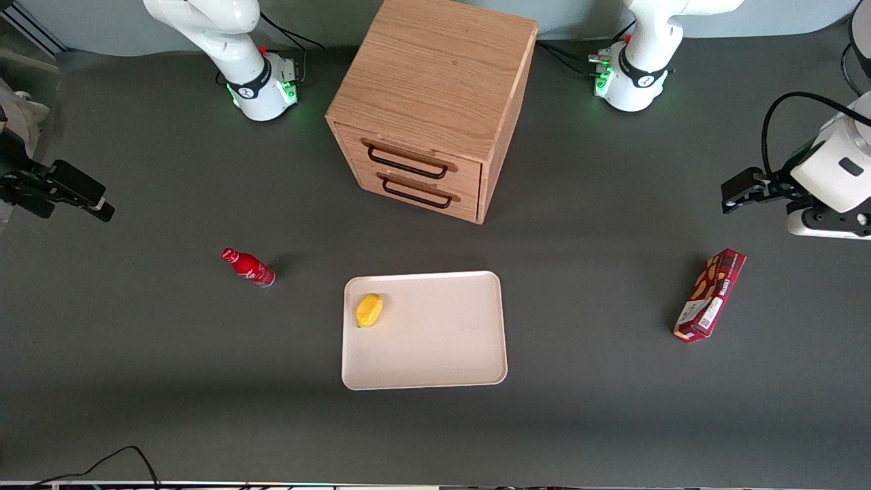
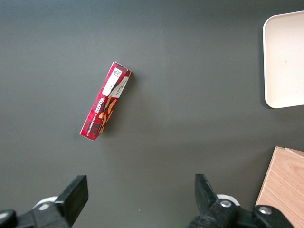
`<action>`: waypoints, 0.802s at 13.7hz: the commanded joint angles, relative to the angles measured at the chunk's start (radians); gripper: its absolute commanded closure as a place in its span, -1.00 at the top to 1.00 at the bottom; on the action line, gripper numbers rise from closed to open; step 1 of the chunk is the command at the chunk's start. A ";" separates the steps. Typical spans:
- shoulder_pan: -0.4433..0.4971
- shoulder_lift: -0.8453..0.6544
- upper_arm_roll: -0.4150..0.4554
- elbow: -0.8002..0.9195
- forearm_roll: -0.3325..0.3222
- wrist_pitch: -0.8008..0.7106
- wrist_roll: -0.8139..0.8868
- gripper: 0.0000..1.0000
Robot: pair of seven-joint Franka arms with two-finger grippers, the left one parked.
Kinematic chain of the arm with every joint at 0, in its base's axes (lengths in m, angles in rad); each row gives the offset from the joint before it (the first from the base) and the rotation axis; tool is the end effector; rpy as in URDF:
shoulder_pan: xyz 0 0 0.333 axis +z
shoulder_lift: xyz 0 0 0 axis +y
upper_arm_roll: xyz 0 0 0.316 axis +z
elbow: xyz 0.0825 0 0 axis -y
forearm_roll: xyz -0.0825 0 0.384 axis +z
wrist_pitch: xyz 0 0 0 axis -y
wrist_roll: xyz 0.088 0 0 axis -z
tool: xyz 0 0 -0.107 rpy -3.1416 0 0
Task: Place coke bottle on tray
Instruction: 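Move the open right gripper down to the red Coca-Cola bottle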
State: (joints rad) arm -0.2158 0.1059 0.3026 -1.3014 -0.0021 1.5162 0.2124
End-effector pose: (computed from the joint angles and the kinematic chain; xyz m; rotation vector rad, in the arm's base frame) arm 0.5772 0.0378 0.6882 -3.0847 0.1996 -0.1672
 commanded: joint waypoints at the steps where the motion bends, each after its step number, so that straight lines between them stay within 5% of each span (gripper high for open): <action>1: 0.004 0.011 0.000 0.050 -0.001 -0.042 0.032 1.00; 11: -0.013 0.113 0.001 -0.097 0.004 0.082 0.027 1.00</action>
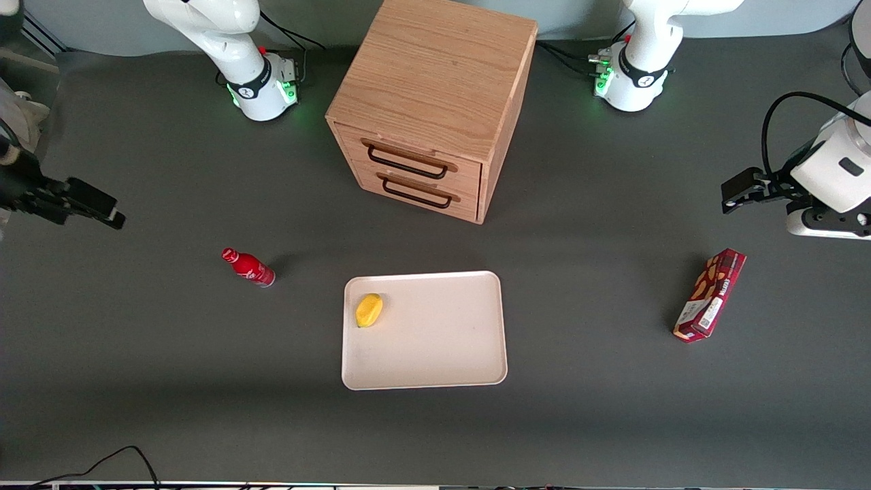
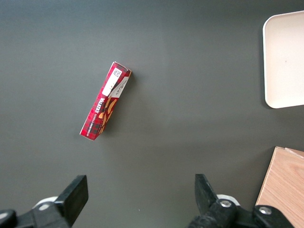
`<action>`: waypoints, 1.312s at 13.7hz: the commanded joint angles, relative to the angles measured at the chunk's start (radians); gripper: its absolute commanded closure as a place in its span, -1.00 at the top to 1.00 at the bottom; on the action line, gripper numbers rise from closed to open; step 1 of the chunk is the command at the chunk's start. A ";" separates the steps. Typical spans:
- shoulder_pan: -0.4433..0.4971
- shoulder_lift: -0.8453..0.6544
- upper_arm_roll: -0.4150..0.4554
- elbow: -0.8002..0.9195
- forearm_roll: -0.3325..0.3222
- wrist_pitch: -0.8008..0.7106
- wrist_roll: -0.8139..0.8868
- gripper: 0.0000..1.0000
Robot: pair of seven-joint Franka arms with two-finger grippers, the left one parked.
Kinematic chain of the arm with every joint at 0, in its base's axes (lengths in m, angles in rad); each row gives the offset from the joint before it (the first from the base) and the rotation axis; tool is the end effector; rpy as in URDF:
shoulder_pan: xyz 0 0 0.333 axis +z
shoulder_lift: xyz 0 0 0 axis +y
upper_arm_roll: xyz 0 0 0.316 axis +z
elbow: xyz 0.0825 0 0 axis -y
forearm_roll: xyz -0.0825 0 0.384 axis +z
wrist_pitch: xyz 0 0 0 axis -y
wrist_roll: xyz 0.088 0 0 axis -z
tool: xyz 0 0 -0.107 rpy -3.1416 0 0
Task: Place coke bottle on tray
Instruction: 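Move the open right gripper down to the red Coca-Cola bottle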
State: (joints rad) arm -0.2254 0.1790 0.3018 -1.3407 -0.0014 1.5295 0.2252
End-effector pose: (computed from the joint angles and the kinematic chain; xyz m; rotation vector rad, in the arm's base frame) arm 0.6030 0.0275 0.6295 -3.0788 0.2374 -0.0153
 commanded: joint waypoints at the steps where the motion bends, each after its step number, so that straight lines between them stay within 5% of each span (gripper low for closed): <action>1: -0.003 0.051 0.002 -0.110 0.003 0.127 0.014 1.00; 12: 0.003 -0.003 0.025 -0.664 0.008 0.655 0.017 1.00; 18: -0.029 -0.013 0.031 -0.782 0.009 0.707 0.017 1.00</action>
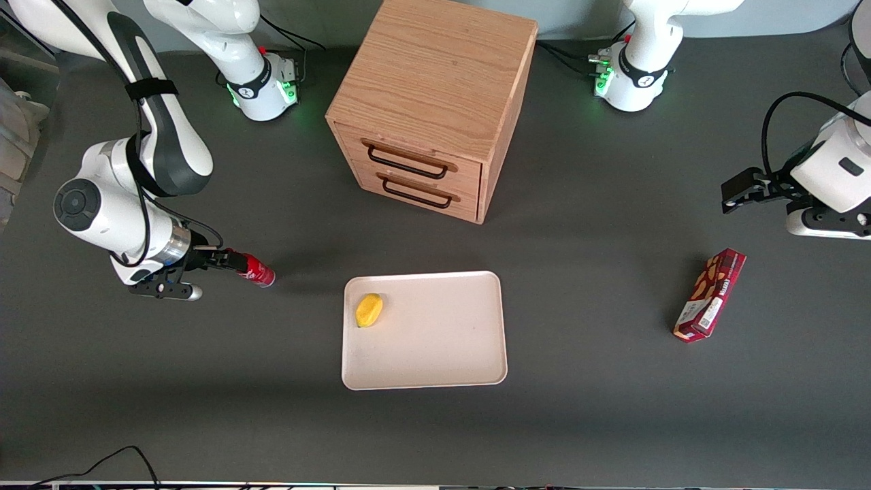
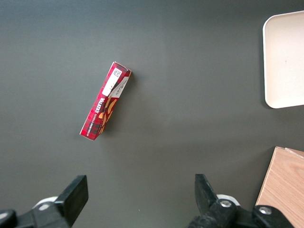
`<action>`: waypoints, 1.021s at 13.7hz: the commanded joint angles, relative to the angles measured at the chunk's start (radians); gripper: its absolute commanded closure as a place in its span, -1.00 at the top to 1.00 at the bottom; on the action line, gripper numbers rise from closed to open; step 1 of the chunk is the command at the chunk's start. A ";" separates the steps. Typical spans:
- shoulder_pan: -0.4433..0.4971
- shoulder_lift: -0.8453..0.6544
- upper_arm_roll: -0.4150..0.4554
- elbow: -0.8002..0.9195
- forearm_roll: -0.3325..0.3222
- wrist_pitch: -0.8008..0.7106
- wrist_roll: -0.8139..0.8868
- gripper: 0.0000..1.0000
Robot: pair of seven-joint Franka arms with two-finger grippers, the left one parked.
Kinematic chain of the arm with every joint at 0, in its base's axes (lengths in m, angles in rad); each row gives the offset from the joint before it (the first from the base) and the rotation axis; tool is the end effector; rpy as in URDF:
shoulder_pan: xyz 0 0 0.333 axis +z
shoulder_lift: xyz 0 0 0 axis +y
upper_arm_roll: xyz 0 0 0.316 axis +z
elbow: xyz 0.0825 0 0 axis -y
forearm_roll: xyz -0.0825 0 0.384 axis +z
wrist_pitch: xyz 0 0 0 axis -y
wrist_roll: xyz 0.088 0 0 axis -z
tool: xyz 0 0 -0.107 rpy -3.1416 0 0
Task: Place coke bottle on tray
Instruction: 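Close the right gripper around the bottle's body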
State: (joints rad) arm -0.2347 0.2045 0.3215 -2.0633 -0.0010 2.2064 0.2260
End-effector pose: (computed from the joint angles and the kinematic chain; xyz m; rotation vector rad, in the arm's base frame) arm 0.5718 0.0459 0.3361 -3.0774 0.2207 0.0930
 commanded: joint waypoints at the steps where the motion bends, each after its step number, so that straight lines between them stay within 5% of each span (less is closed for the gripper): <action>1: -0.021 -0.039 0.011 -0.069 0.016 0.030 0.016 1.00; 6: -0.025 -0.036 0.028 -0.075 0.061 0.030 0.016 0.90; 12: -0.026 -0.033 0.028 -0.075 0.061 0.030 -0.001 -0.89; 14: -0.026 -0.034 0.028 -0.074 0.061 0.027 -0.001 -1.00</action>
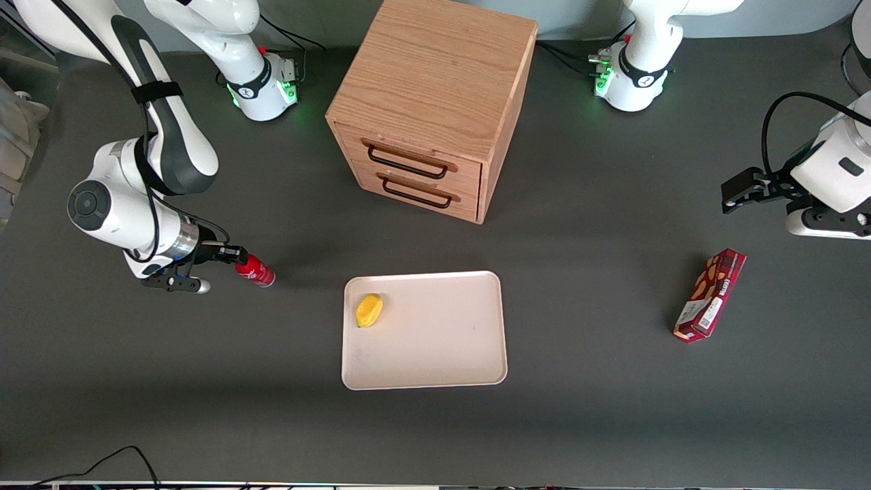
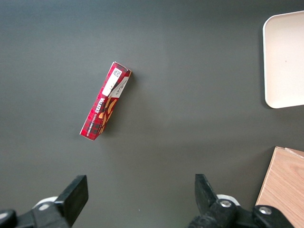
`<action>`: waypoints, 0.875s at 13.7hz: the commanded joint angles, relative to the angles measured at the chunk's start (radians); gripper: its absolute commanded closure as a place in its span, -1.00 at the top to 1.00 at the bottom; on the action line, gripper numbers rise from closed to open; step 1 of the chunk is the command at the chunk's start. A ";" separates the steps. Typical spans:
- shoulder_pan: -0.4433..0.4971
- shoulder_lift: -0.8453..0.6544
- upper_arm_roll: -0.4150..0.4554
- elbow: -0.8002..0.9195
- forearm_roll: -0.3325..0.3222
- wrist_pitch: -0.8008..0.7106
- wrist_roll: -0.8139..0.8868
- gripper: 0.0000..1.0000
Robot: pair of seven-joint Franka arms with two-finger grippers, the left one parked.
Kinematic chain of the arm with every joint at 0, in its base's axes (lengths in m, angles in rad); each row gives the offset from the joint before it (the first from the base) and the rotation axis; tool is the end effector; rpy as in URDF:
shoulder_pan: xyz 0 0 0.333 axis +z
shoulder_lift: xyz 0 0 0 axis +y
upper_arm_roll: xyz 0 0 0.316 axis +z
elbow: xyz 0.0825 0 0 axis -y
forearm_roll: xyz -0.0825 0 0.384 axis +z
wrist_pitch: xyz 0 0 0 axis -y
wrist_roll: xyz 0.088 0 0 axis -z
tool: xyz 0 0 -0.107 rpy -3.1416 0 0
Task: Place coke bottle on tray
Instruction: 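Close the right gripper around the bottle's body, then lift the bottle and carry it over the cream tray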
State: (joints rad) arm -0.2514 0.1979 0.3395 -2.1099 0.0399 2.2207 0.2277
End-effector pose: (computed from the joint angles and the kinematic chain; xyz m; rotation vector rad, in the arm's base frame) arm 0.5593 0.0480 0.3217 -3.0443 0.2573 0.1389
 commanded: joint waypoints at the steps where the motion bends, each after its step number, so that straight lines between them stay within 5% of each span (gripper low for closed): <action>1: -0.008 -0.031 0.012 -0.018 0.020 0.008 -0.004 -1.00; 7: 0.006 -0.075 0.021 0.449 0.018 -0.382 -0.005 -1.00; 12: 0.131 0.056 0.038 0.796 0.005 -0.487 0.079 -1.00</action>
State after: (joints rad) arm -0.1861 0.1284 0.3793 -1.4740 0.0459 1.7712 0.2454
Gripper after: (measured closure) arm 0.678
